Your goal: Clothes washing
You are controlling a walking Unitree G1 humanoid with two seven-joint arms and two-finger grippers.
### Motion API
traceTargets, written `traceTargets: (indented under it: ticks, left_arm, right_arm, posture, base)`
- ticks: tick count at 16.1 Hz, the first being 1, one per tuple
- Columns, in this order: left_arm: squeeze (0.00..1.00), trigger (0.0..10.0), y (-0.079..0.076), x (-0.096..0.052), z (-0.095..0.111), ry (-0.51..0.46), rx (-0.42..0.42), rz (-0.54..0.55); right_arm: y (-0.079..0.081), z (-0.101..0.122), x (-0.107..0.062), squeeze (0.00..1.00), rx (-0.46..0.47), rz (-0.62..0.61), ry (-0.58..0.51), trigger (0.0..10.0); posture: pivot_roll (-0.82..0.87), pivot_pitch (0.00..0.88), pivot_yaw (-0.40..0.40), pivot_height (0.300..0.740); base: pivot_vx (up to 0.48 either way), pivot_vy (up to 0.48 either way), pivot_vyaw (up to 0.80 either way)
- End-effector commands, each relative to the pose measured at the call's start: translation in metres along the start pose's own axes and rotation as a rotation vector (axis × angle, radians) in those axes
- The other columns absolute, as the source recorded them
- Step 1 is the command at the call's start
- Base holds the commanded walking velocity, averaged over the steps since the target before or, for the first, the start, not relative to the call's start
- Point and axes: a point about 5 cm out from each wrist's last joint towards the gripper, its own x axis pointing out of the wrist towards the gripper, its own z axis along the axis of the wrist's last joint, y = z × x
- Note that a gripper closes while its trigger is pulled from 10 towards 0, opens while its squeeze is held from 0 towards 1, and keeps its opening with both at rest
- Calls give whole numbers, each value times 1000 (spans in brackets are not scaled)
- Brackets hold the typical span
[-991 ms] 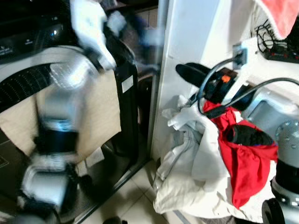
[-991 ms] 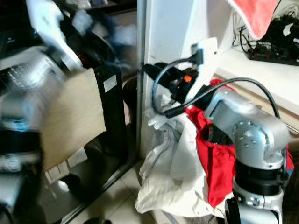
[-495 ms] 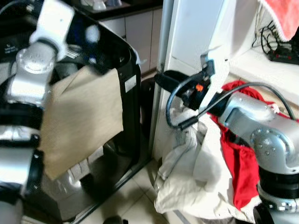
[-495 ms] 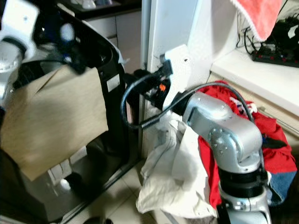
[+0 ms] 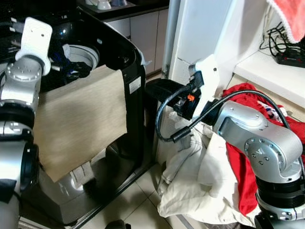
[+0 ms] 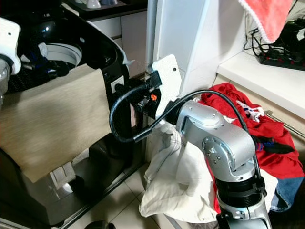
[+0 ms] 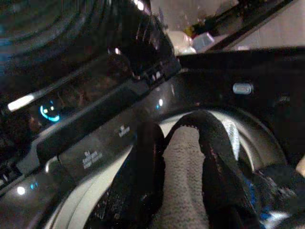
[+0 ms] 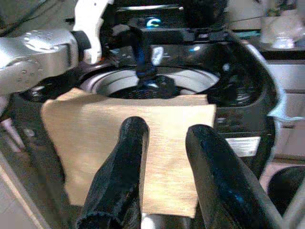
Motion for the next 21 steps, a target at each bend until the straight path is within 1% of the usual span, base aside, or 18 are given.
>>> traceTargets:
  ticks: [1, 2, 4, 5, 7, 8, 9, 10, 11, 12, 13, 14, 15, 17, 18, 19, 20, 21]
  left_arm:
    - [1000, 10000, 9, 2, 11, -37, 24, 45]
    - [1000, 10000, 13, 2, 15, -62, 47, 66]
    - [1000, 10000, 18, 3, 24, -100, 74, 96]
    - [1000, 10000, 21, 3, 27, -115, 83, 112]
    - [1000, 10000, 27, 3, 39, -173, 132, 150]
    - [1000, 10000, 26, 3, 40, -174, 135, 140]
    - [1000, 10000, 7, 6, 25, -72, 85, -24]
    - [584, 10000, -4, 6, 15, -15, 19, -106]
    - [0, 10000, -6, 6, 12, -1, -7, -121]
    - [0, 10000, -9, 5, 2, 62, -13, -138]
    - [0, 10000, -12, 3, -7, 110, 25, -179]
    - [0, 10000, -12, 3, -9, 121, 25, -178]
    - [0, 10000, -10, 3, -4, 95, -9, -179]
    - [0, 10000, -12, 6, 10, 29, -128, -202]
    - [0, 10000, -24, 5, 33, -116, -247, -311]
    - [0, 10000, -55, -7, 58, -314, -357, -534]
    - [0, 10000, -62, -11, 62, -344, -380, -584]
    - [0, 10000, -91, -31, 67, -419, -371, -732]
  right_arm:
    - [-6, 7, 1, 0, -22, -55, -28, 10000]
    - [-12, 8, 1, 0, -12, -110, -45, 10000]
    - [-20, 11, 1, 0, -8, -169, -65, 10000]
    - [-23, 12, 1, 0, -7, -188, -73, 10000]
    - [-29, 15, 1, 0, -2, -243, -99, 10000]
    - [-29, 15, 2, 0, -2, -243, -99, 10000]
    - [-24, 11, 4, 0, -17, -217, -76, 10000]
    - [-20, 7, 6, 0, -27, -198, -54, 10000]
    - [-19, 6, 6, 0, -28, -190, -46, 10000]
    - [-17, 0, 6, 0, -26, -176, -6, 10000]
    - [-17, -4, 6, 0, -28, -182, 19, 10000]
    - [-18, -5, 5, 0, -24, -192, 22, 10000]
    - [-22, -4, 4, 0, -21, -228, 11, 10000]
    - [-34, -1, 0, 0, -10, -327, -14, 10000]
    - [-57, -6, -10, 0, 8, -508, 8, 10000]
    - [-89, -21, -34, 1000, 15, -767, 83, 10000]
    - [-94, -25, -39, 1000, 5, -811, 102, 10000]
    - [-107, -32, -57, 1000, 7, -937, 133, 10000]
  posture:
    - [-110, 0, -1, 740]
    - [-110, 0, -1, 740]
    - [-109, 0, 4, 740]
    - [-109, 0, 4, 740]
    - [-107, 0, 4, 740]
    - [-107, 0, 4, 740]
    - [-98, 0, 10, 740]
    - [-98, 0, 10, 740]
    - [-101, 0, 14, 740]
    - [-101, 0, 14, 740]
    - [-101, 0, 14, 740]
    - [-100, 0, 15, 740]
    - [-100, 0, 15, 740]
    - [-99, 0, 18, 740]
    - [-99, 0, 19, 740]
    - [-101, 0, 23, 740]
    - [-100, 0, 22, 740]
    - [-103, 0, 15, 740]
  base:
    - [0, 0, 0]
    - [0, 0, 0]
    - [0, 0, 0]
    - [0, 0, 0]
    - [0, 0, 0]
    - [0, 0, 0]
    - [0, 0, 0]
    - [0, 0, 0]
    - [0, 0, 0]
    - [0, 0, 0]
    - [0, 0, 0]
    - [0, 0, 0]
    - [0, 0, 0]
    - [0, 0, 0]
    - [0, 0, 0]
    - [0, 0, 0]
    - [0, 0, 0]
    - [0, 0, 0]
